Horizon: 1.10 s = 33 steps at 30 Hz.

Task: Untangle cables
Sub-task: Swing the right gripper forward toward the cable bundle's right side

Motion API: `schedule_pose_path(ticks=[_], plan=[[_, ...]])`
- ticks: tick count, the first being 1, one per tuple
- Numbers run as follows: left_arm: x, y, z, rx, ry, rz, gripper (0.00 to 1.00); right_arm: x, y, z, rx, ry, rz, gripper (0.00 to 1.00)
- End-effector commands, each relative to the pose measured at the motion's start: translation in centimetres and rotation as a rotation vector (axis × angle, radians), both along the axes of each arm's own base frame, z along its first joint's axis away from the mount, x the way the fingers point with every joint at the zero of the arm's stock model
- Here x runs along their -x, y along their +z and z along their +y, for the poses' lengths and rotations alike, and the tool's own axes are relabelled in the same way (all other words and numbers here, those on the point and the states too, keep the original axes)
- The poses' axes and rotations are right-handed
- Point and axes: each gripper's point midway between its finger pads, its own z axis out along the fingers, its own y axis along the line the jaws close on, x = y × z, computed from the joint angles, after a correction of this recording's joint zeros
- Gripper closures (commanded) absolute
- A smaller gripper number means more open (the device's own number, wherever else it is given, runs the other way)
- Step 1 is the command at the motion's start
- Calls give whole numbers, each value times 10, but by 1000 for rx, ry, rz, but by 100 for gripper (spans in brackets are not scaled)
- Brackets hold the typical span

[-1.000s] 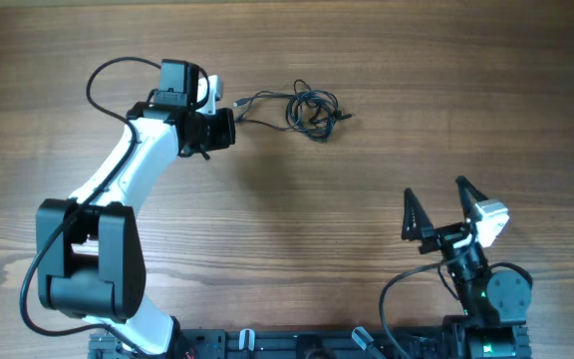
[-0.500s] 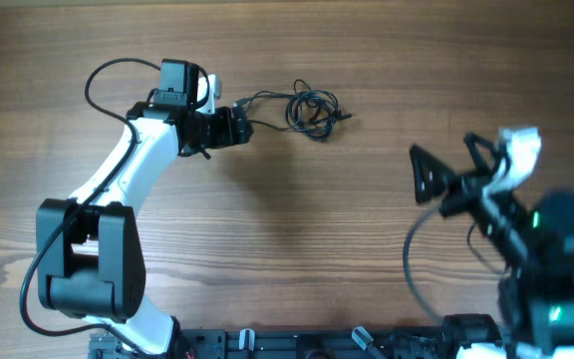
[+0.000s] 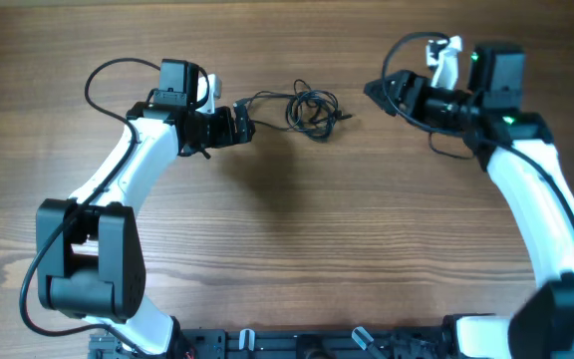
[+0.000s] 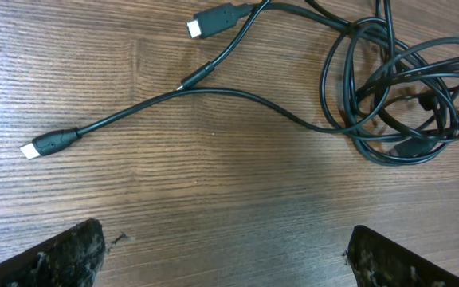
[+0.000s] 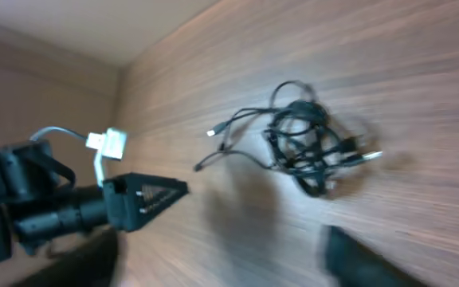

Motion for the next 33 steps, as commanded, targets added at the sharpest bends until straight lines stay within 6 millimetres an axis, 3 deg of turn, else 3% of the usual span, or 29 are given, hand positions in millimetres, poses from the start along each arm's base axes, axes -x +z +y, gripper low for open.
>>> schedule_pose_path(ticks=[1,2,4,5,8,9,10,11,14,17,24,25,28,30,33], plan=[[-3,0,-1,-2,-6,-7,0,0,-25,32,-86,105,93,45],[-3,0,-1,-2,-6,-7,0,-1,-32,37,-76,127,85,56],[-3,0,-1,-2,-6,-8,0,-5,-45,46,-42,151,62,91],[-3,0,-1,-2,-6,-10,0,-8,-52,47,-12,136,63,96],[-4,1,-1,-2,-6,-10,0,-20,-68,47,135,95,2,96],[-4,1,-1,-2,-6,-11,0,-25,-71,47,194,82,-29,87],[-4,1,-2,-1,-6,-13,0,-31,-76,44,276,42,-56,57],[-4,1,-2,-2,-6,-13,0,-35,-79,42,339,14,-79,39],[-4,1,-2,-1,-6,-14,0,-43,-90,49,437,-29,-115,22],[-4,1,-2,-1,-6,-14,0,-49,-105,60,482,-9,-149,18],[-4,1,-2,-1,-6,-14,0,-68,-159,57,530,-49,-126,16],[-4,1,-2,-1,-6,-14,0,-71,-166,59,528,-50,-128,26],[-4,1,-2,-1,-6,-14,0,-69,-171,65,459,-69,-84,94],[-4,1,-2,-1,-6,-14,4,-61,-170,79,356,-50,-26,96],[-4,1,-2,-1,-6,-14,40,-27,-169,109,122,4,213,96]])
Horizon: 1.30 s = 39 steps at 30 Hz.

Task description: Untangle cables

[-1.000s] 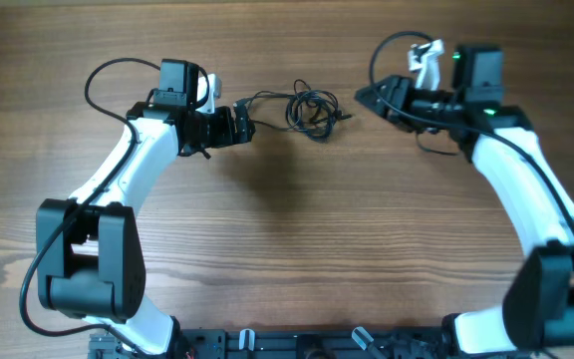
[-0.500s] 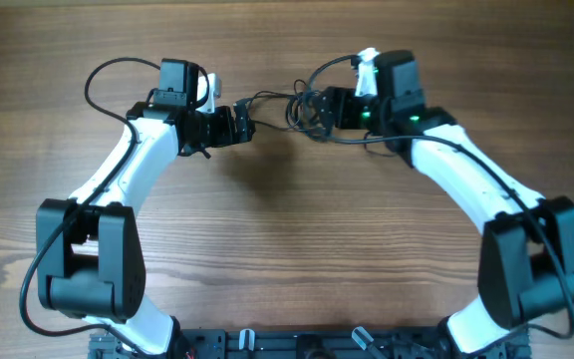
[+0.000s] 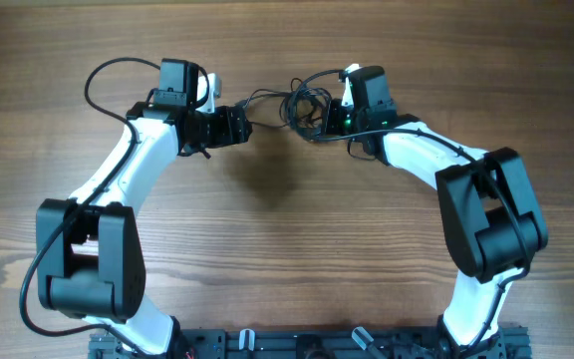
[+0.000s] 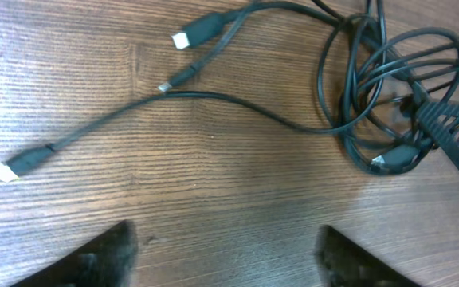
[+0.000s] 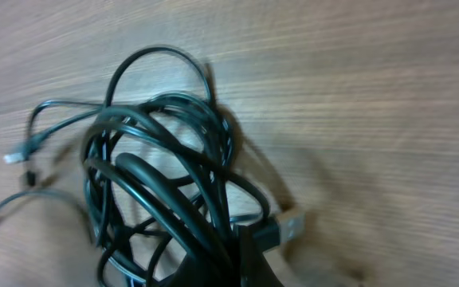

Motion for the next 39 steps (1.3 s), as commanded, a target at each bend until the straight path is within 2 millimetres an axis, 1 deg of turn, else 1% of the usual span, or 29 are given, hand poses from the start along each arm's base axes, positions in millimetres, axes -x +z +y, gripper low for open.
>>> schedule_pose_path(ticks=[1,3,5,8,9,12,14,15,17,23,26,27,28,32,37,39], plan=[[-2,0,-1,-2,-5,-5,45,37,3,38,-290,12,282,96],[-3,0,-1,-2,-4,-5,50,56,4,50,-340,46,372,96],[-2,0,-1,-2,-5,-5,51,79,4,70,-357,117,433,96],[-2,0,-1,-1,-5,-5,51,99,2,94,-324,179,441,96],[-2,0,-1,-1,-4,-5,51,101,-1,98,-298,178,428,95],[-2,0,-1,-2,-5,-4,51,100,-11,103,-200,142,366,95],[-1,-1,0,-10,-2,4,48,97,-9,107,-197,141,343,96],[-1,-5,9,-59,21,9,48,95,-8,107,-203,140,334,96],[1,-9,21,-123,53,22,50,89,-6,104,-212,131,318,96],[3,-10,24,-110,75,38,51,74,-6,87,-223,79,314,96],[7,-2,4,39,-1,46,54,72,-6,84,-224,74,313,96],[9,2,-3,90,-46,42,54,72,-5,84,-225,74,311,96],[10,3,-6,120,-54,47,54,71,-5,85,-227,75,306,96],[14,-6,-19,200,-100,83,51,68,-2,87,-235,79,291,96],[12,-20,-19,201,-94,105,50,68,-1,88,-241,84,291,96],[10,-27,-16,192,-54,125,48,68,-1,88,-241,86,288,96]])
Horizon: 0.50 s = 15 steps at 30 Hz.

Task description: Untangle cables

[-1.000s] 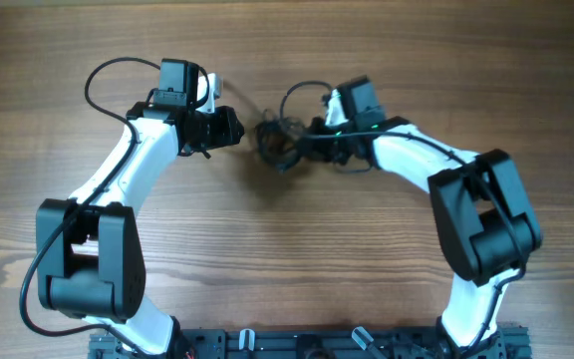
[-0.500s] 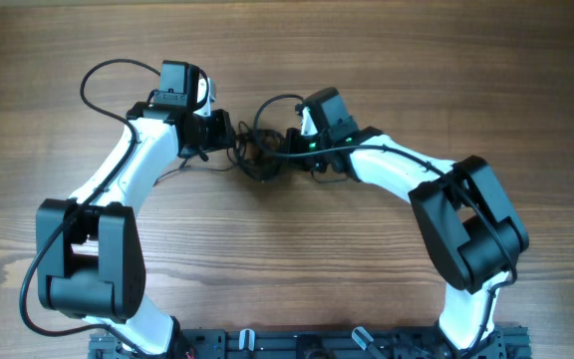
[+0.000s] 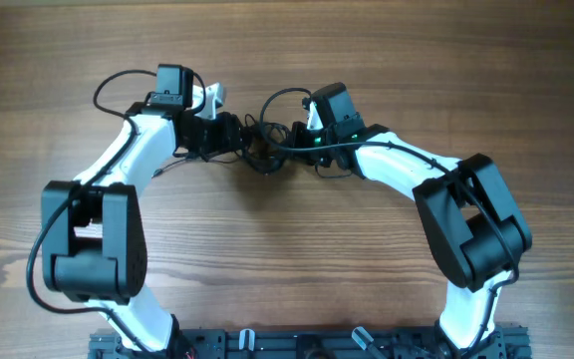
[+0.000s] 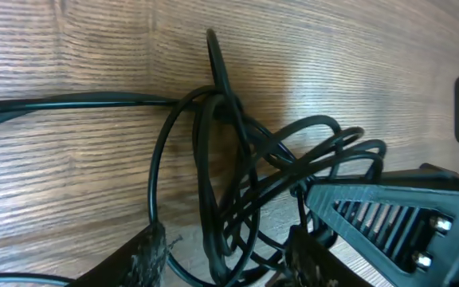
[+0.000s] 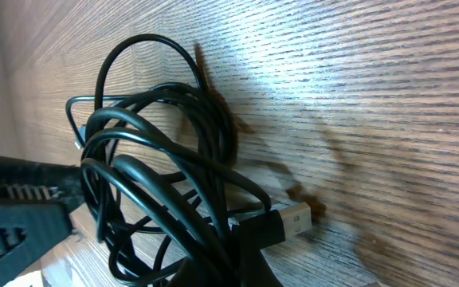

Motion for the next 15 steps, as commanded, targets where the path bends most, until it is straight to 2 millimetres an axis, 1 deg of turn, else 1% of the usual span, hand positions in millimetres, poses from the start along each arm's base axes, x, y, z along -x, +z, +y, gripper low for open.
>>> schedule_pose_path(ticks=[1,2,3,4,6,7,8,9,10,12,14,15], plan=[[-4,-10,1,6,31,27,48,-5,-2,1,3,-6,-9,96],[-6,-14,3,-4,49,35,54,-5,-2,1,4,-4,-10,96],[-7,-17,3,-7,52,37,67,-4,-2,1,4,0,-11,91],[-9,-18,4,-9,53,33,78,-2,3,5,-12,50,-39,83],[-10,-18,4,-9,53,26,85,0,11,6,-40,94,-57,72],[-10,-18,4,-9,53,25,89,-1,19,5,-59,100,-60,59],[-10,-18,4,-8,53,25,92,-2,31,2,-78,107,-76,48],[-10,-17,3,-8,53,24,95,-3,37,0,-83,106,-84,44],[-11,-17,3,-8,53,22,96,-4,45,-4,-84,99,-90,43],[-12,-17,3,-8,53,19,96,-4,69,-10,-86,108,-143,42],[-12,-17,3,-7,53,15,95,-3,99,-12,-98,115,-209,41],[-12,-17,3,-7,53,15,94,-1,107,-11,-105,117,-219,41]])
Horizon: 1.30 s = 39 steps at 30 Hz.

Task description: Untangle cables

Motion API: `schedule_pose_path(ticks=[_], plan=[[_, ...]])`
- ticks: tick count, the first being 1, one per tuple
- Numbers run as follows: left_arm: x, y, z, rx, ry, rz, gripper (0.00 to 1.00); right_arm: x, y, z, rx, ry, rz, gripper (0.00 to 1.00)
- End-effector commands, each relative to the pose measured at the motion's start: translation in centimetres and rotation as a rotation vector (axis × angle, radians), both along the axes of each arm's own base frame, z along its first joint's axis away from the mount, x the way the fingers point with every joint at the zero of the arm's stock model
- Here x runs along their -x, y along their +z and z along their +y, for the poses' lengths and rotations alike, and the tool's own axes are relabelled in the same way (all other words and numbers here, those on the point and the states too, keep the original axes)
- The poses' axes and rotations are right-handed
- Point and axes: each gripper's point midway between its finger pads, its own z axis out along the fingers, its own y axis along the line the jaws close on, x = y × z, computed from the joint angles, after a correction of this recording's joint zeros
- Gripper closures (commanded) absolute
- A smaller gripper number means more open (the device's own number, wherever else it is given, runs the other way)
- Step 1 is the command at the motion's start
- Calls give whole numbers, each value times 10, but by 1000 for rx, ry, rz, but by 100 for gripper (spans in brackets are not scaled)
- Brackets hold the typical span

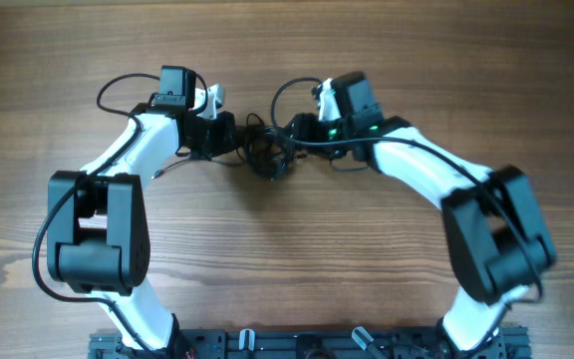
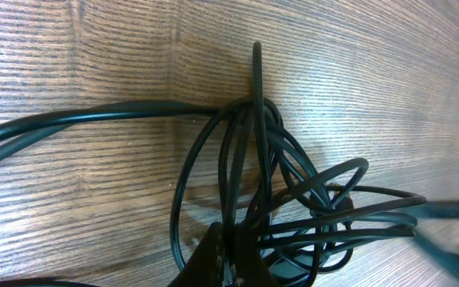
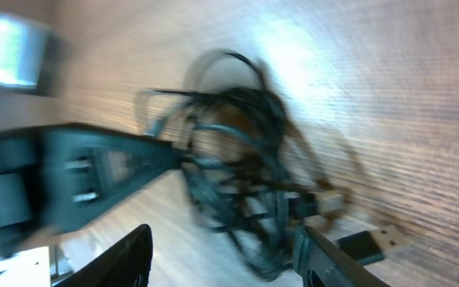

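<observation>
A tangled bundle of black cable [image 1: 267,157] lies on the wooden table between the two arms. In the left wrist view the bundle [image 2: 309,199] shows as several crossing loops, and my left gripper [image 2: 231,237] is shut on a few strands at its left side. The right wrist view is blurred: my right gripper [image 3: 225,259] stands open, its fingers [image 3: 126,255] either side of the bundle [image 3: 245,183] and a little back from it. From overhead, the left gripper [image 1: 245,140] and right gripper [image 1: 293,130] face each other across the tangle.
One strand [image 2: 70,123] trails off to the left across the wood. A loose USB plug [image 3: 373,237] lies at the bundle's right side. A black rail [image 1: 307,344] runs along the table's near edge between the arm bases.
My left gripper, then open around the bundle, is now shut on its strands. My right gripper, then shut on the bundle, is now open and has drawn back slightly.
Both grippers were open, the left by the cable's loose ends and the right far off to the right. Then the right was shut on the bundle. Later the bundle sat further left inside the open left gripper. Now the left holds it and the right is open.
</observation>
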Motion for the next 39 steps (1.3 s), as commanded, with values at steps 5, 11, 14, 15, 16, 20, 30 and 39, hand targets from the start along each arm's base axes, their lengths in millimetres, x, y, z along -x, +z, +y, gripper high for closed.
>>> schedule_pose_path(ticks=[5,11,14,15,16,20,30,39], plan=[[-4,-3,2,-6,4,-4,93,6,47,11,-4,35,-127,43],[-10,-2,4,-22,10,-30,87,-13,38,-2,112,-6,-237,41],[-8,-3,3,-22,8,-24,78,6,32,9,82,13,-137,41],[-8,-3,3,-22,6,-22,71,14,28,12,80,9,-100,43],[-7,-3,2,-21,7,-17,59,20,24,15,77,-3,-60,46],[-2,-4,-5,-17,10,7,52,29,12,27,92,-86,24,70],[-2,3,-8,-15,6,9,30,-20,5,-21,194,-213,-102,36],[-4,57,-12,-80,198,-41,29,-34,-17,-112,293,-324,8,0]])
